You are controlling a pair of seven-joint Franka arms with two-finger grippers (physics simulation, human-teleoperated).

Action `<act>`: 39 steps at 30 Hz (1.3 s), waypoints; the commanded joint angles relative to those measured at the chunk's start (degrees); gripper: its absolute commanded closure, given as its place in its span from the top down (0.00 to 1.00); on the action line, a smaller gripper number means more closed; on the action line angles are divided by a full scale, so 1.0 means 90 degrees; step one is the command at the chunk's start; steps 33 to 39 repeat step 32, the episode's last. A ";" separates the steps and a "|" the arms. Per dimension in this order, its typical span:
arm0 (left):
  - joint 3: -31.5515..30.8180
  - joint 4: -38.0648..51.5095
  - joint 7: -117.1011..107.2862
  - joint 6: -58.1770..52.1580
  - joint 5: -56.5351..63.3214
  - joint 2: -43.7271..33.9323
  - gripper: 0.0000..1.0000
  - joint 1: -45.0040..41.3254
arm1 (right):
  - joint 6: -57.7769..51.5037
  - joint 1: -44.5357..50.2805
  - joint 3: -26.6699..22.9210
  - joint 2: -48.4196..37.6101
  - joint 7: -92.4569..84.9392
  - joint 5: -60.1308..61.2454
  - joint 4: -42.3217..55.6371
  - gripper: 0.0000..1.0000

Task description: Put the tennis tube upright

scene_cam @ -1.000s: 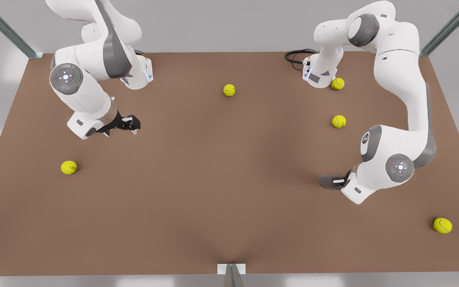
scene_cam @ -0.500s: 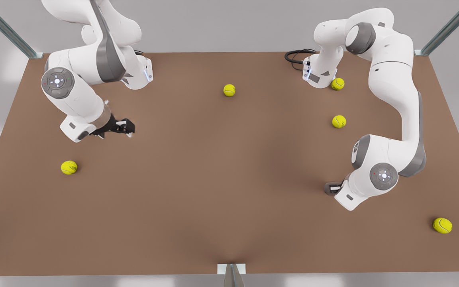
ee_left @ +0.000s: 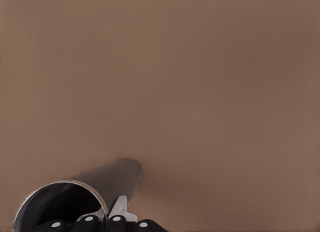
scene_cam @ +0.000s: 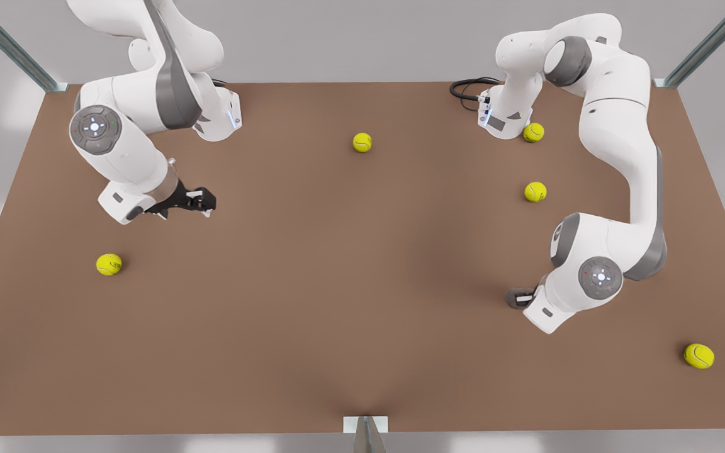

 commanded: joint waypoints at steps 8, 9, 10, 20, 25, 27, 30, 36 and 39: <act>0.0029 0.0039 0.0001 -0.0008 -0.0090 0.0000 0.21 -0.0001 | 0.0010 -0.0027 0.0000 0.0010 -0.0008 0.0000 0.0002 1.00; 0.0029 0.0039 0.0001 -0.0008 -0.0090 0.0000 0.21 -0.0001 | 0.0010 -0.0027 0.0000 0.0010 0.0002 0.0000 -0.0008 1.00; 0.0029 0.0039 0.0020 -0.0008 -0.0071 0.0000 0.21 -0.0010 | 0.0010 -0.0027 0.0000 0.0010 0.0002 0.0000 -0.0008 1.00; -0.0050 0.0059 -0.0009 -0.0682 -0.0236 -0.0430 1.00 -0.0049 | 0.0010 -0.0027 0.0010 0.0000 0.0002 0.0000 -0.0008 1.00; -0.0118 -0.0175 0.0001 -0.2840 -0.0451 -0.2265 1.00 0.0048 | 0.0020 -0.0027 0.0010 0.0010 0.0002 0.0000 -0.0008 1.00; -0.0137 -0.1434 -0.0116 -0.3084 -0.1047 -0.3994 1.00 0.0331 | 0.0010 -0.0027 0.0010 0.0010 0.0002 0.0000 -0.0008 1.00; -0.0147 -0.1875 -0.0243 -0.3143 -0.1155 -0.4405 1.00 0.0322 | 0.0020 -0.0027 0.0010 0.0010 0.0002 0.0000 -0.0008 1.00; -0.0157 -0.1875 -0.0253 -0.3172 -0.1145 -0.4405 1.00 0.0322 | 0.0020 -0.0027 0.0010 0.0010 0.0002 0.0000 -0.0017 1.00; -0.0157 -0.1875 -0.0253 -0.3172 -0.1145 -0.4405 1.00 0.0322 | 0.0020 -0.0027 0.0010 0.0010 0.0002 0.0000 -0.0017 1.00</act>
